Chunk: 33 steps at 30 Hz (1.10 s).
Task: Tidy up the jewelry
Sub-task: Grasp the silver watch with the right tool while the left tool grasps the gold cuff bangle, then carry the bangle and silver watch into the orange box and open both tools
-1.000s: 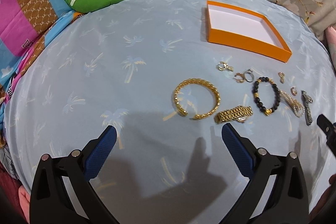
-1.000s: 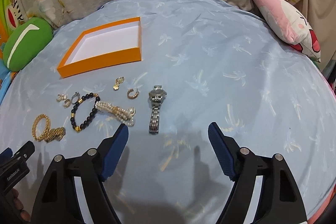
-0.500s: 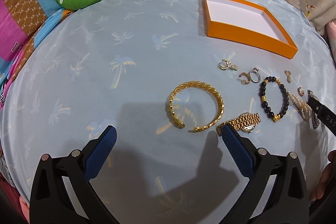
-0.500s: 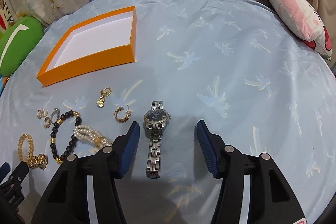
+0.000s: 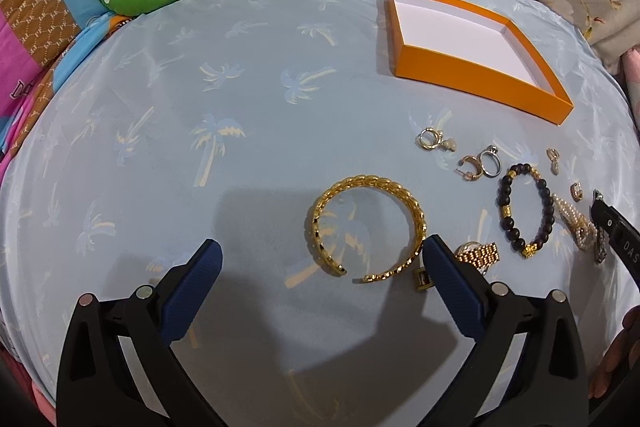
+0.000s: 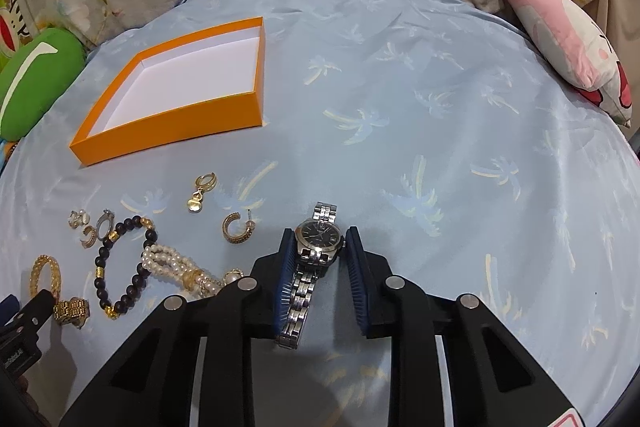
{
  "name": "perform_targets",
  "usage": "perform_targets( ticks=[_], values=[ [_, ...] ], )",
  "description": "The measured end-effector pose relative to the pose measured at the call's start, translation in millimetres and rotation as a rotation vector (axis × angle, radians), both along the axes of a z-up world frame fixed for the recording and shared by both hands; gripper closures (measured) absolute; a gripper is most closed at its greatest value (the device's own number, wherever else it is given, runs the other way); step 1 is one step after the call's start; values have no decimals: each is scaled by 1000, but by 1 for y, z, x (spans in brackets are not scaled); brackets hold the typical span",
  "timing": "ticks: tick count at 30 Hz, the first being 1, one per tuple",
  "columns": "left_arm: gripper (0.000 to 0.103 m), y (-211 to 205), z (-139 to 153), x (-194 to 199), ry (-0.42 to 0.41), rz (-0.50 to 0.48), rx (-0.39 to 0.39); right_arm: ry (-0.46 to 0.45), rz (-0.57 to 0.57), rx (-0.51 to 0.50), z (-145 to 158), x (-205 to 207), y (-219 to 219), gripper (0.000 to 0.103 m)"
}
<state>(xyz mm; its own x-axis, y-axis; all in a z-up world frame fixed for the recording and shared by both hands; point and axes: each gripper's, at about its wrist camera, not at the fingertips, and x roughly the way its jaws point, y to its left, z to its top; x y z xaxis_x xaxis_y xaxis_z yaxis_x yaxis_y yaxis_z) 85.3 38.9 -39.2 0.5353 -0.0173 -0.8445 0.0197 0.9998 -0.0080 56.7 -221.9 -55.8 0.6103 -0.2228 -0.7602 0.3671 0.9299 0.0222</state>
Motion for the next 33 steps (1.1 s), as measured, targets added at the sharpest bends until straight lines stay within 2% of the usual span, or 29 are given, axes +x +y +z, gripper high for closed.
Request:
perform_targets(
  ticks=[9,14,16,20,24,33],
  values=[
    [5,-2,-2,13,-3,1,-39,1,0,0,0,-1,2,79],
    [6,-10,-4,15,-21,-15,-16,1,2,-10,0,-2,3,79],
    [13,-11,-2,14,-32,-22,-21,1,4,-13,0,-2,4,79],
    [33,-13,3,12,-43,-48,-34,-1,3,-13,1,-3,5,79],
    [46,-14,5,12,-39,-65,-55,-7,3,-14,4,-4,7,79],
    [46,-14,10,4,-36,-88,-88,-26,0,-12,13,-10,5,79]
  ],
)
